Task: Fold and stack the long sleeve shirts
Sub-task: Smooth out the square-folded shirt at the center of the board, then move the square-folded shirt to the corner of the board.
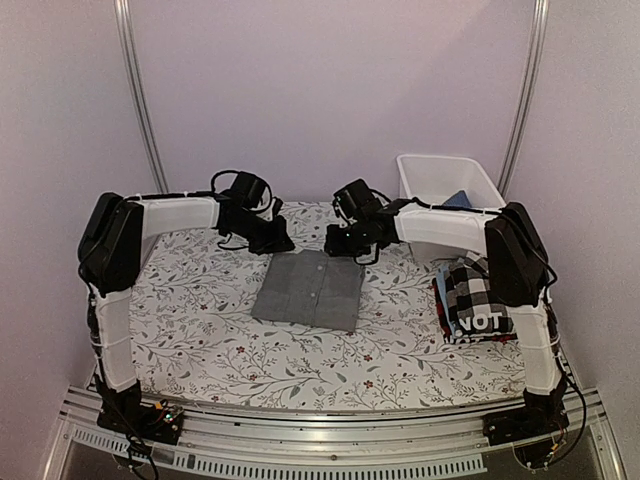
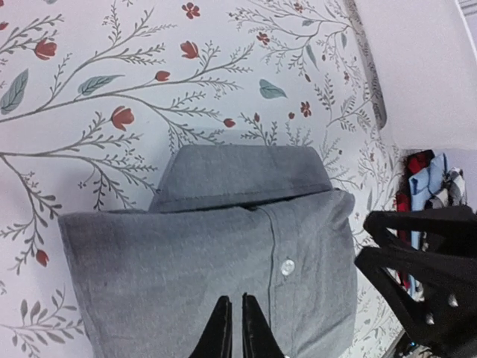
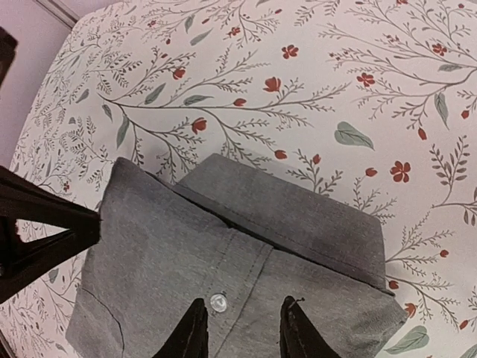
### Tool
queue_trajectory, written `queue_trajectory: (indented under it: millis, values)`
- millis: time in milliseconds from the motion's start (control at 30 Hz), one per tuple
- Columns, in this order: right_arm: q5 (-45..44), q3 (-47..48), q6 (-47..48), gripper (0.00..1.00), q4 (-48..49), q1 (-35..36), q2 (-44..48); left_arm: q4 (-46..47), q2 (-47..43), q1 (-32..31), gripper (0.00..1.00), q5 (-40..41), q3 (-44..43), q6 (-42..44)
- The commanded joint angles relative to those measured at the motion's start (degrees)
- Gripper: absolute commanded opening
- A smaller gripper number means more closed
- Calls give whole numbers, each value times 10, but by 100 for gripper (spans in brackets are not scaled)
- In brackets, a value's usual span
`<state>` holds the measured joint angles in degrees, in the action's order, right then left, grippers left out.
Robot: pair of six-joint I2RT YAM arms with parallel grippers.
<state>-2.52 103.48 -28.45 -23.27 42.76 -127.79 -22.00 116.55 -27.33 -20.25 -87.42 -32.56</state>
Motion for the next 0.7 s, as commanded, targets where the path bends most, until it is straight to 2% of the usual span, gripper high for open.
queue_trajectory:
  millis: [0, 267, 500, 667]
  values:
    - [10, 58, 18, 32, -7, 7, -48, -20, 82, 22, 6, 8, -57, 23]
    - [16, 124, 40, 32, -16, 5, -131, -25, 151, 43, 6, 5, -93, 15]
    - [9, 133, 53, 32, -26, 1, -164, -24, 151, 44, 6, -1, -72, 13]
    - [5, 123, 50, 33, -56, 13, -160, -10, 115, 40, 6, -12, -19, 2]
